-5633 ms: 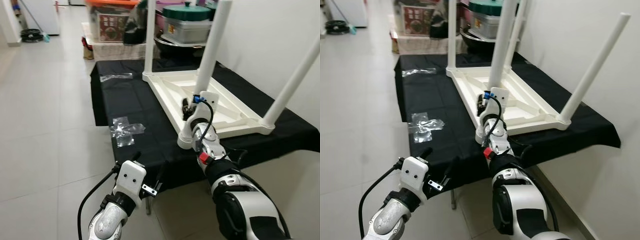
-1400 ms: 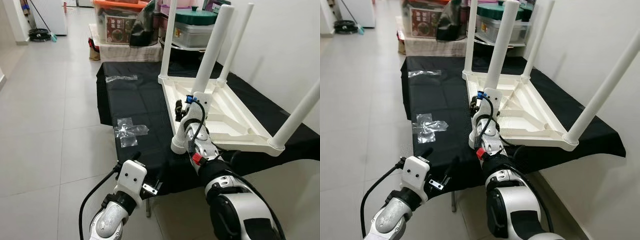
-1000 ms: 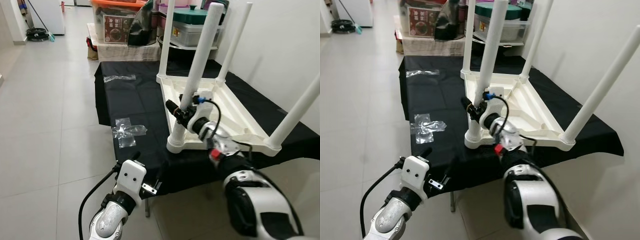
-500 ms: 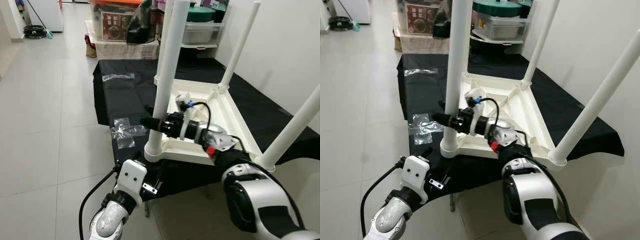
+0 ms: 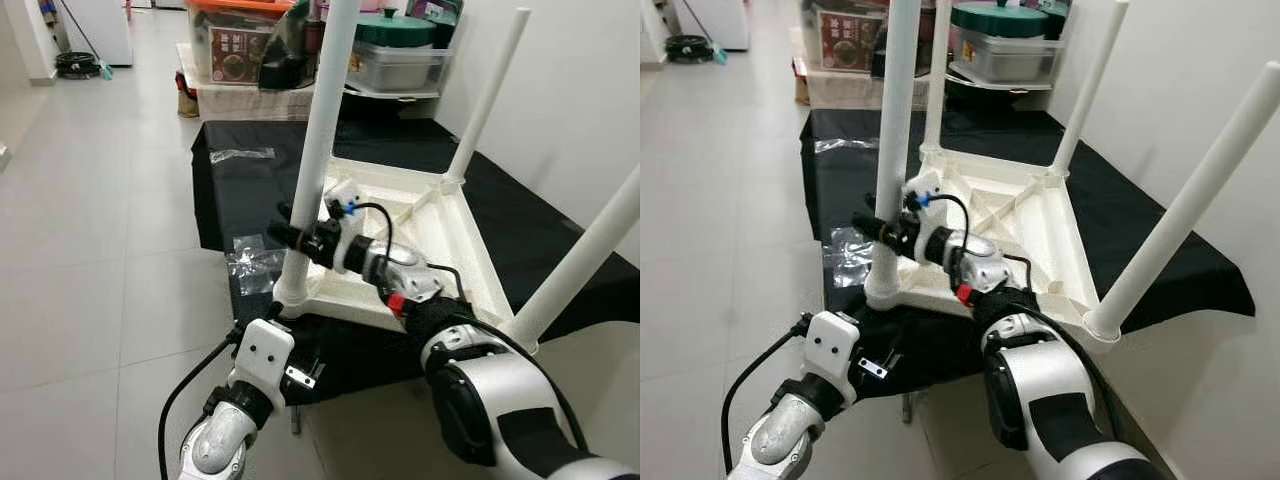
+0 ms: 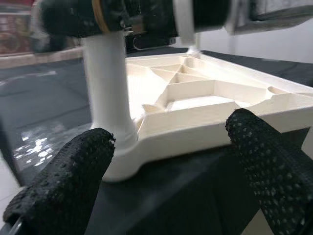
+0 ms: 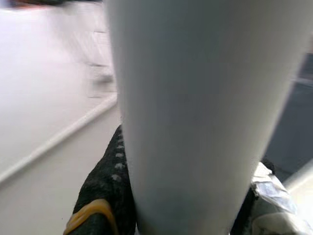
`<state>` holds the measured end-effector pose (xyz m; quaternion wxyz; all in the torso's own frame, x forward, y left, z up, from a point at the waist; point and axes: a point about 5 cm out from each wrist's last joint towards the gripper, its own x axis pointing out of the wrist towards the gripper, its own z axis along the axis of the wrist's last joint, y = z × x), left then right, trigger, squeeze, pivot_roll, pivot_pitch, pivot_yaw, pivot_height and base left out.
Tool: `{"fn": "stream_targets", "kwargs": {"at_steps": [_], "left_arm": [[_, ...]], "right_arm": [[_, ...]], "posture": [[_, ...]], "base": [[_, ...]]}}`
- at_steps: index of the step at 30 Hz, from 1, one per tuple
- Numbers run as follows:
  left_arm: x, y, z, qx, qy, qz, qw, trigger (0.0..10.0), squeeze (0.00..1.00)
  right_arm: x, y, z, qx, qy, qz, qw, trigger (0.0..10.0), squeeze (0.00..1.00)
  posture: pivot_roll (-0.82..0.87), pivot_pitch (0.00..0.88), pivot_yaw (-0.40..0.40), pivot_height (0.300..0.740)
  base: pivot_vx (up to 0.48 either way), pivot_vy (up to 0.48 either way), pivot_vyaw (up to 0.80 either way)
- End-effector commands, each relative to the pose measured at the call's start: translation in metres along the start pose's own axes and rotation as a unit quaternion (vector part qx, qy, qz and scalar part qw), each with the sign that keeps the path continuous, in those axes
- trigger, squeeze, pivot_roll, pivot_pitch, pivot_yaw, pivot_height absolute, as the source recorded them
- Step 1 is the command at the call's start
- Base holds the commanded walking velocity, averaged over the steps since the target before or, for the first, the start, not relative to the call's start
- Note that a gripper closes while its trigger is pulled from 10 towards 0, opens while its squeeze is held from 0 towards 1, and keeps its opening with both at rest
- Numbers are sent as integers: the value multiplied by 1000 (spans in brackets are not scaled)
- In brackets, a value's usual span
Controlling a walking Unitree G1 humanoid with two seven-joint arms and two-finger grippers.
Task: Building children table
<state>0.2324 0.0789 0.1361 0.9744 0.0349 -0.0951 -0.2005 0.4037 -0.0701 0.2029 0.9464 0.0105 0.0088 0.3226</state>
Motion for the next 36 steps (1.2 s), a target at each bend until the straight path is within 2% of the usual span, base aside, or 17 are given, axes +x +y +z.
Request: {"fn": "stream_targets", "kwargs": {"at_steps": [1, 2, 4, 6, 10, 12, 13, 15, 16, 20, 21, 24, 26, 27, 29, 32, 36], "left_arm": [[-1, -2, -2, 0, 6, -1, 1000, 10000, 0], [-1, -2, -2, 0, 6, -2, 1000, 10000, 0], [-1, -2, -2, 0, 6, -2, 1000, 10000, 0], [-1, -2, -3, 1, 6, -2, 1000, 10000, 0], [-1, -2, -3, 2, 6, -3, 1000, 10000, 0], [-1, -2, -3, 2, 6, -3, 1000, 10000, 0], [-1, -2, -3, 2, 6, -3, 1000, 10000, 0], [-1, -2, -3, 2, 6, -4, 1000, 10000, 0], [-1, -2, -3, 2, 7, -3, 1000, 10000, 0], [-1, -2, -3, 1, 7, -3, 1000, 10000, 0], [-1, -2, -3, 1, 6, -2, 1000, 10000, 0], [-1, -2, -3, 1, 7, -1, 1000, 10000, 0], [-1, -2, -3, 2, 7, -3, 1000, 10000, 0], [-1, -2, -3, 2, 7, -3, 1000, 10000, 0], [0, -2, -4, 1, 7, -3, 1000, 10000, 0], [0, -2, -4, 2, 6, -3, 1000, 10000, 0], [0, -2, -4, 3, 6, -3, 1000, 10000, 0]], "right_arm": [[-17, -38, -6, 6, 16, -217, 976, 0, 0], [-23, -48, -11, 18, 25, -297, 954, 0, 0], [-23, -48, -11, 18, 25, -297, 954, 0, 0], [-37, -59, -20, 29, 33, -413, 909, 0, 0], [-41, -54, -24, 45, 18, -470, 881, 0, 0], [-37, -49, -25, 61, 13, -459, 886, 0, 0], [-30, -42, -22, 72, -1, -429, 901, 10000, 0], [-26, -37, -20, 76, -14, -404, 912, 10000, 0], [-27, -37, -17, 62, -31, -403, 913, 10000, 1000], [-32, -42, -13, 28, -53, -419, 906, 10000, 1000], [-34, -44, -13, 21, -57, -422, 904, 10000, 0], [-31, -43, -11, 28, -67, -377, 923, 10000, 0], [-23, -33, -11, 46, -67, -220, 972, 10000, 0], [-23, -33, -11, 46, -67, -220, 972, 10000, 0], [-20, -24, -13, 63, -51, -95, 992, 10000, 0], [-24, -11, -13, 88, -29, 111, 989, 10000, 0], [-27, -11, -12, 85, -14, 155, 984, 10000, 0]], "posture": [[76, 18, -133, 740], [76, 18, -132, 740], [76, 18, -132, 740], [77, 17, -130, 740], [78, 9, -131, 740], [77, 11, -126, 740], [74, 7, -127, 740], [74, 11, -129, 740], [76, 12, -132, 740], [76, 14, -133, 740], [77, 14, -134, 740], [77, 13, -132, 740], [77, 12, -128, 740], [77, 12, -128, 740], [80, 10, -131, 740], [79, 8, -133, 740], [84, 5, -137, 740]], "base": [[0, 0, 0], [0, 0, 0], [0, 0, 0], [0, 0, 0], [0, 0, 0], [0, 0, 0], [0, 0, 0], [0, 0, 0], [0, 0, 0], [0, 0, 0], [0, 0, 0], [0, 0, 0], [0, 0, 0], [0, 0, 0], [0, 0, 0], [0, 0, 0], [0, 0, 0]]}}
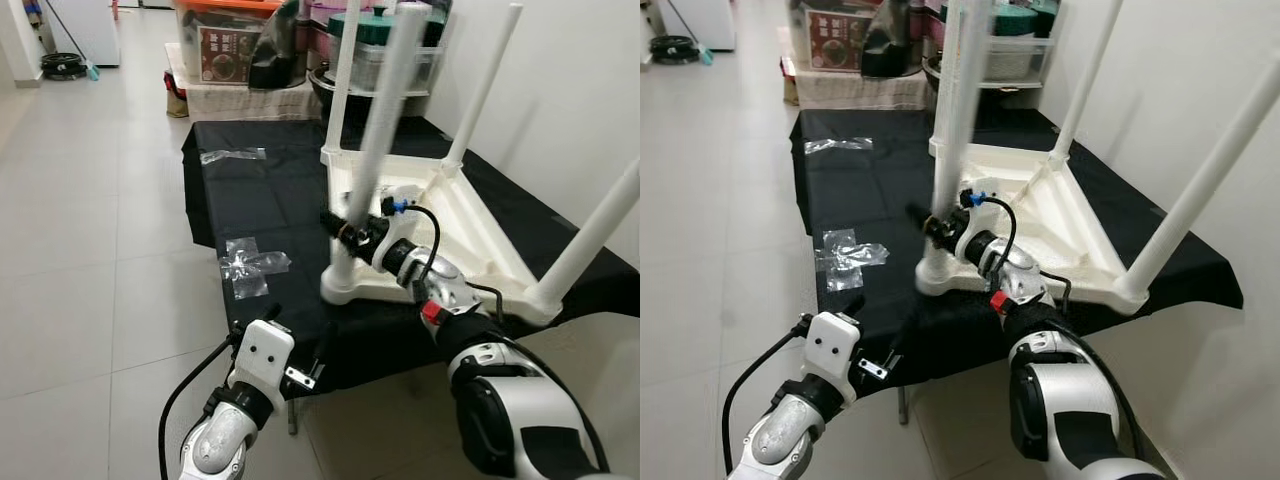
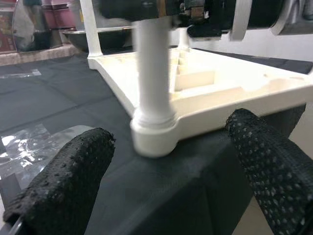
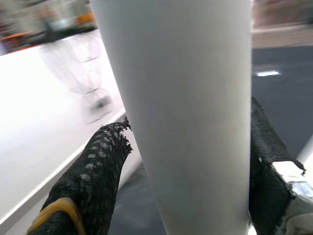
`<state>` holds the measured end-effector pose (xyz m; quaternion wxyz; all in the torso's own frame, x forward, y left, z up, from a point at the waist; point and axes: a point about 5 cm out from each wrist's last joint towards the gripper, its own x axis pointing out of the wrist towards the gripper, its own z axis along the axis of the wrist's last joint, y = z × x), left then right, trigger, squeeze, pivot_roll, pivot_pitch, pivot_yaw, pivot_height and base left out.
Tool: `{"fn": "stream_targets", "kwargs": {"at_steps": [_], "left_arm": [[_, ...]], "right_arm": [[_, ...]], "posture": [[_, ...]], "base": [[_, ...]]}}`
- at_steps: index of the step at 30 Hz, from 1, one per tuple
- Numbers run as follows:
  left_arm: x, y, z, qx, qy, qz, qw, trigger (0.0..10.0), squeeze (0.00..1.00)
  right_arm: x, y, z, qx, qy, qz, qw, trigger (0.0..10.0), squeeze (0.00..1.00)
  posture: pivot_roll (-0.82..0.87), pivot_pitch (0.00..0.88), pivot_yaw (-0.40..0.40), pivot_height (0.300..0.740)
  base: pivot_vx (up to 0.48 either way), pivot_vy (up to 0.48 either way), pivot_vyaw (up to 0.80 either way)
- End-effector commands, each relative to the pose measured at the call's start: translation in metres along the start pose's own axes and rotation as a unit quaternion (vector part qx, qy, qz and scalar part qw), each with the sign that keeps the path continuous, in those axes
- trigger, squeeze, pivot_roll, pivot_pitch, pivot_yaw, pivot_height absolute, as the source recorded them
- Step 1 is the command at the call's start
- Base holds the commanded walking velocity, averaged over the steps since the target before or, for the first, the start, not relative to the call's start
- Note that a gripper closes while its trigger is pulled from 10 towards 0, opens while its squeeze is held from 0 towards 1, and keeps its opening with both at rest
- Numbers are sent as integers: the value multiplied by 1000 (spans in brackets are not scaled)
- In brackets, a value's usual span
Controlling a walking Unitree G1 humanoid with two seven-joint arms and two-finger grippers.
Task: Building children table
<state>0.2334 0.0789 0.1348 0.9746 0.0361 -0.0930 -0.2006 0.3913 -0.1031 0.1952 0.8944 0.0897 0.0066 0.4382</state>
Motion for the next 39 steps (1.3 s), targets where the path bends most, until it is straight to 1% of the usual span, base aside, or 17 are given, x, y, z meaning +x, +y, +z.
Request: {"fn": "stream_targets", "kwargs": {"at_steps": [1, 8, 14, 15, 16, 17, 18, 23, 25, 26, 28, 30, 32, 33, 35, 38, 39], "left_arm": [[0, -2, -2, 2, 4, -2, 1000, 10000, 0], [-1, -2, -2, 3, 4, -2, 1000, 10000, 0], [-1, -2, -3, 2, 5, -2, 1000, 10000, 0], [-1, -3, -2, 2, 5, -2, 1000, 10000, 0], [-1, -3, -2, 2, 5, -2, 1000, 10000, 0], [-1, -3, -2, 2, 5, -2, 1000, 10000, 0], [-1, -3, -2, 2, 4, -2, 1000, 10000, 0], [-2, -3, -2, 1, 4, -1, 1000, 10000, 0], [-2, -2, -2, 1, 4, 0, 1000, 10000, 0], [-2, -2, -2, 1, 4, 0, 1000, 10000, 0], [-1, -2, -2, 1, 5, -1, 1000, 10000, 0], [-1, -2, -2, 2, 6, -2, 1000, 10000, 0], [-1, -2, -2, 2, 6, -2, 1000, 10000, 0], [-1, -2, -2, 2, 6, -2, 1000, 10000, 0], [-1, -2, -2, 3, 6, -3, 1000, 10000, 0], [-1, -2, -2, 4, 6, -3, 1000, 10000, 0], [-1, -2, -2, 3, 6, -2, 1000, 10000, 0]], "right_arm": [[4, 7, -5, 10, 17, 39, 999, 10000, 0], [12, 15, 6, -15, 21, 102, 994, 10000, 0], [32, 25, 2, -46, 27, 40, 998, 10000, 0], [35, 27, 0, -56, 29, 23, 998, 9294, 0], [37, 28, -3, -61, 32, 14, 998, 1255, 0], [37, 28, -3, -61, 32, 14, 998, 1255, 0], [38, 30, -4, -58, 28, 13, 998, 0, 0], [37, 24, -3, -61, 16, -37, 997, 0, 0], [33, 13, 1, -52, 1, -113, 992, 0, 0], [33, 13, 1, -52, 1, -113, 992, 0, 0], [19, -11, 5, -46, -8, -296, 954, 0, 0], [4, -25, 6, -43, -15, -412, 910, 0, 0], [4, -25, 6, -43, -15, -412, 910, 0, 0], [-6, -32, 3, -25, -22, -477, 878, 0, 0], [-16, -35, -1, 0, -42, -548, 835, 0, 0], [-14, -30, -1, 11, -60, -567, 822, 0, 0], [-8, -25, -1, 11, -66, -552, 831, 1020, 0]], "posture": [[84, 5, -137, 740], [88, 1, -137, 740], [87, 9, -136, 740], [86, 10, -136, 740], [87, 10, -136, 740], [87, 10, -136, 740], [89, 9, -140, 740], [84, 11, -140, 740], [80, 14, -136, 740], [80, 14, -136, 740], [75, 16, -131, 740], [75, 16, -131, 740], [75, 16, -131, 740], [77, 15, -132, 740], [79, 16, -131, 740], [82, 18, -130, 740], [80, 19, -129, 740]], "base": [[0, 0, 0], [0, 0, 0], [0, 0, 0], [0, 0, 0], [0, 0, 0], [0, 0, 0], [0, 0, 0], [0, 0, 0], [0, 0, 0], [0, 0, 0], [0, 0, 0], [0, 0, 0], [0, 0, 0], [0, 0, 0], [0, 0, 0], [0, 0, 0], [0, 0, 0]]}}
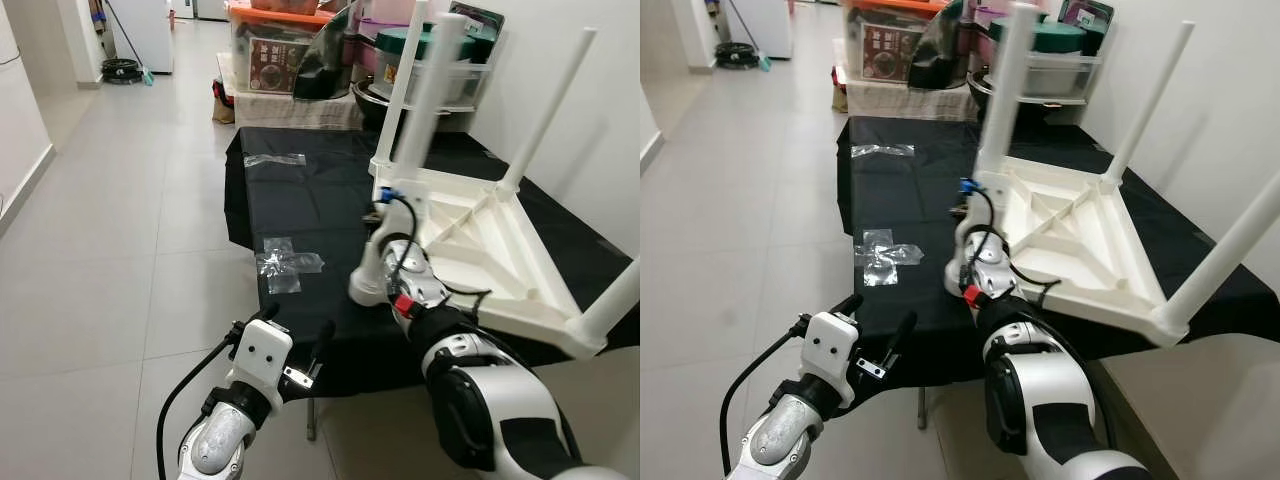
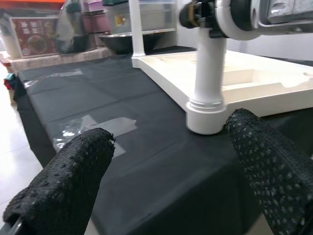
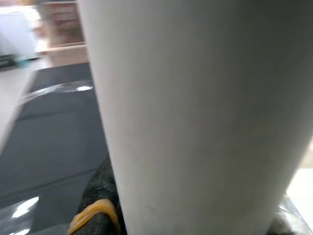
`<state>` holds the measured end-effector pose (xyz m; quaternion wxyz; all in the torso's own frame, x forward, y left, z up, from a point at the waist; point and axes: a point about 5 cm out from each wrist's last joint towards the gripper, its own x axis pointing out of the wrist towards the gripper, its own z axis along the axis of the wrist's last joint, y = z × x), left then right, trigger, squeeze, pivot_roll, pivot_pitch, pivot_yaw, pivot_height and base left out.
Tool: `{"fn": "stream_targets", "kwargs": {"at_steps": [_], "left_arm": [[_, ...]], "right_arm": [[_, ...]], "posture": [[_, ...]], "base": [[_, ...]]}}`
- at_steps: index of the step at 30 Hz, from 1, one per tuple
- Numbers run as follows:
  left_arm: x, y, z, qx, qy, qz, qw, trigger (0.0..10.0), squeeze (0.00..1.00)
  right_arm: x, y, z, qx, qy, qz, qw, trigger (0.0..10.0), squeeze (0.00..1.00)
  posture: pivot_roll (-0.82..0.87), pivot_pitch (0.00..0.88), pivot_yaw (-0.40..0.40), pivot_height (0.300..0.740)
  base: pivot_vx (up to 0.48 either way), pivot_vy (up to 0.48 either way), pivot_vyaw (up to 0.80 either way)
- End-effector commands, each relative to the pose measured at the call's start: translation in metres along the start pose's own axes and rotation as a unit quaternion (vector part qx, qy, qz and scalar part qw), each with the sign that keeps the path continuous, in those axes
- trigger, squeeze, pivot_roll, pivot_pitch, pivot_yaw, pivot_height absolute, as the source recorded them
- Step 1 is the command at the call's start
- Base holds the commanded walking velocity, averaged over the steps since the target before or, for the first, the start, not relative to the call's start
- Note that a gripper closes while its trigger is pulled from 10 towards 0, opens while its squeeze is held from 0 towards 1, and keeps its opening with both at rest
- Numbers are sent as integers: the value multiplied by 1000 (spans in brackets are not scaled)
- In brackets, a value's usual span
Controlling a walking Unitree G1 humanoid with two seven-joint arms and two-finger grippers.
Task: Building children table
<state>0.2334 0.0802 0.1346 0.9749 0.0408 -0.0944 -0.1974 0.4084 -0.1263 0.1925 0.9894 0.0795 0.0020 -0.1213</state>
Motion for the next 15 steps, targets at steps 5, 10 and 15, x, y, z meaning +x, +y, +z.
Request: {"fn": "stream_targets", "kwargs": {"at_steps": [5, 10, 15], "left_arm": [[0, -3, -2, -3, 7, -5, 1000, 10000, 0], [0, -4, -2, -3, 7, -6, 1000, 10000, 0], [0, -4, -3, -3, 7, -5, 1000, 10000, 0]], "right_arm": [[-8, 24, 1, 44, -16, 77, 996, 10000, 329], [-10, 29, 6, 20, -48, 100, 994, 10000, 1000], [-11, 34, 6, 12, -51, 236, 970, 10000, 0]], "posture": [[76, 19, -129, 740], [77, 17, -130, 740], [79, 8, -132, 740]], "base": [[0, 0, 0], [0, 0, 0], [0, 0, 0]]}}
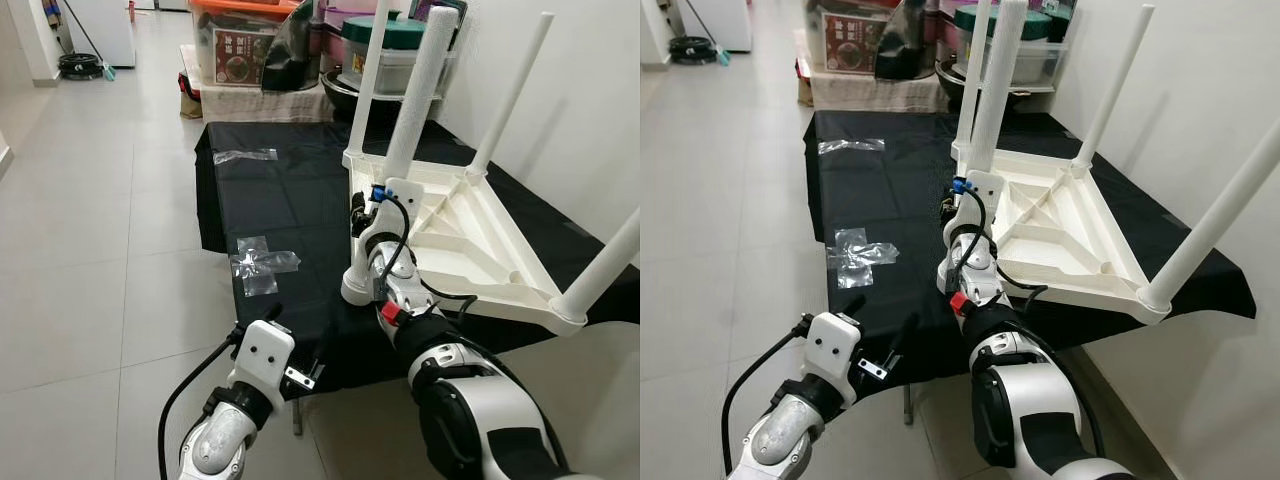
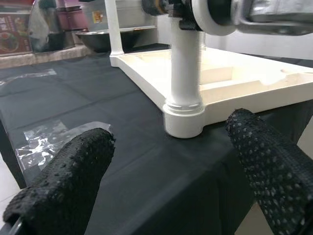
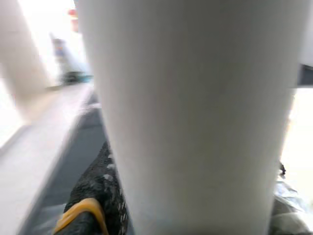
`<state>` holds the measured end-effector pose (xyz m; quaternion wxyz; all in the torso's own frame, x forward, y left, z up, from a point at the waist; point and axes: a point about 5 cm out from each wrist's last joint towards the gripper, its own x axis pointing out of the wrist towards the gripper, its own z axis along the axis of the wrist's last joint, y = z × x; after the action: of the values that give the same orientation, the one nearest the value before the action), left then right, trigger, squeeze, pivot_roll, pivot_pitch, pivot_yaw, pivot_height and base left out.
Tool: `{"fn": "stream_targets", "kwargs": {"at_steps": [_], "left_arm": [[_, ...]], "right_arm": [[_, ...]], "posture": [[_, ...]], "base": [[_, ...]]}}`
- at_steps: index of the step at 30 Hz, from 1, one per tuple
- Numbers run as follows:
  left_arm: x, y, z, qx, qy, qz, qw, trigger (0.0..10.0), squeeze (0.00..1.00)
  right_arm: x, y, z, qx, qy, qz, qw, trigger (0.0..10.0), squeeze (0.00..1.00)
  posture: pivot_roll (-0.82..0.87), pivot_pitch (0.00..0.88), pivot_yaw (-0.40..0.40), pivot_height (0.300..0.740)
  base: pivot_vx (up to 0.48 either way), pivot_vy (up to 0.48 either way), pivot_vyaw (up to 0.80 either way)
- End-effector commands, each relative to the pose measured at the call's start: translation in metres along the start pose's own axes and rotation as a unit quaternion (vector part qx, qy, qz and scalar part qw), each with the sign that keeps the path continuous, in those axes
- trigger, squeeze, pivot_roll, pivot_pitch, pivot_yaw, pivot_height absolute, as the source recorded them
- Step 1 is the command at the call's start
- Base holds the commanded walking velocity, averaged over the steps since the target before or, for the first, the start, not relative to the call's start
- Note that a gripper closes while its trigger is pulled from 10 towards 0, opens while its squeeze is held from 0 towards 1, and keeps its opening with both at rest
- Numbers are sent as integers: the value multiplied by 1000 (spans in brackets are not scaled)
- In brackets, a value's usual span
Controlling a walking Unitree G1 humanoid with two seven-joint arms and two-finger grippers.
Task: Building children table
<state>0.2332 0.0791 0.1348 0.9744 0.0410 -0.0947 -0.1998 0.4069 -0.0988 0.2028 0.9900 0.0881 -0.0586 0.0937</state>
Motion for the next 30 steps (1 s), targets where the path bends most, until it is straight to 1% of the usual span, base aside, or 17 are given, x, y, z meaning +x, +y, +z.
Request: {"fn": "stream_targets", "kwargs": {"at_steps": [1, 2, 3, 6, 7, 9, 10, 14, 16, 17, 18, 19, 23, 25, 26, 27, 30], "left_arm": [[0, -3, -3, -3, 8, -3, 1000, 10000, 0], [0, -3, -3, -3, 7, -3, 1000, 10000, 0], [0, -3, -3, -3, 7, -3, 1000, 10000, 0], [-1, -2, -3, -4, 6, -2, 1000, 10000, 0], [-1, -2, -3, -4, 6, -2, 1000, 10000, 0], [-1, -2, -3, -3, 6, -3, 1000, 10000, 0], [0, -2, -3, -3, 5, -3, 1000, 10000, 0], [0, -2, -2, -4, 5, -2, 1000, 10000, 0], [0, -2, -2, -4, 5, -1, 1000, 10000, 0], [0, -2, -2, -4, 4, -1, 1000, 10000, 0], [0, -2, -2, -4, 4, -2, 1000, 10000, 0], [0, -2, -2, -4, 5, -1, 1000, 10000, 0], [0, -3, -2, -5, 6, -1, 1000, 10000, 0], [0, -3, -2, -5, 5, 0, 1000, 10000, 0], [0, -3, -2, -5, 5, 0, 1000, 10000, 0], [0, -3, -2, -5, 5, 1, 1000, 10000, 0], [0, -2, -2, -6, 5, 1, 1000, 10000, 0]], "right_arm": [[-3, 8, -4, 14, 18, 125, 992, 10000, 0], [-11, 2, -6, 55, 53, 261, 962, 10000, 0], [-11, 2, -6, 55, 53, 261, 962, 10000, 0], [-18, -7, -4, 77, 76, 341, 934, 10000, 0], [-18, -7, -4, 77, 76, 341, 934, 10000, 0], [-23, -6, -8, 61, 100, 396, 911, 10000, 0], [-24, -3, -10, 36, 113, 414, 903, 10000, 0], [-22, 7, -11, 2, 121, 429, 895, 10000, 0], [-21, 14, -9, 5, 118, 439, 891, 10000, 0], [-14, 32, -5, 2, 105, 431, 896, 10000, 0], [-13, 36, -4, 2, 102, 428, 898, 10000, 0], [-12, 40, -4, -1, 97, 426, 900, 0, 0], [-11, 45, -5, -13, 86, 409, 908, 0, 0], [-7, 42, -6, -15, 79, 357, 931, 0, 0], [-7, 42, -6, -15, 79, 357, 931, 0, 0], [-1, 30, -4, -28, 74, 265, 961, 0, 0], [1, 27, -3, -31, 73, 244, 967, 0, 0]], "posture": [[84, 6, -134, 740], [81, 4, -131, 740], [81, 4, -131, 740], [79, 3, -131, 740], [79, 3, -131, 740], [80, 8, -128, 740], [86, 6, -135, 740], [83, 9, -135, 740], [83, 12, -134, 740], [80, 16, -136, 740], [80, 16, -136, 740], [80, 17, -136, 740], [84, 18, -140, 740], [85, 19, -142, 740], [85, 19, -142, 740], [79, 20, -142, 740], [79, 20, -142, 740]], "base": [[0, 0, 0], [0, 0, 0], [0, 0, 0], [0, 0, 0], [0, 0, 0], [0, 0, 0], [0, 0, 0], [0, 0, 0], [0, 0, 0], [0, 0, 0], [0, 0, 0], [0, 0, 0], [0, 0, 0], [0, 0, 0], [0, 0, 0], [0, 0, 0], [0, 0, 0]]}}
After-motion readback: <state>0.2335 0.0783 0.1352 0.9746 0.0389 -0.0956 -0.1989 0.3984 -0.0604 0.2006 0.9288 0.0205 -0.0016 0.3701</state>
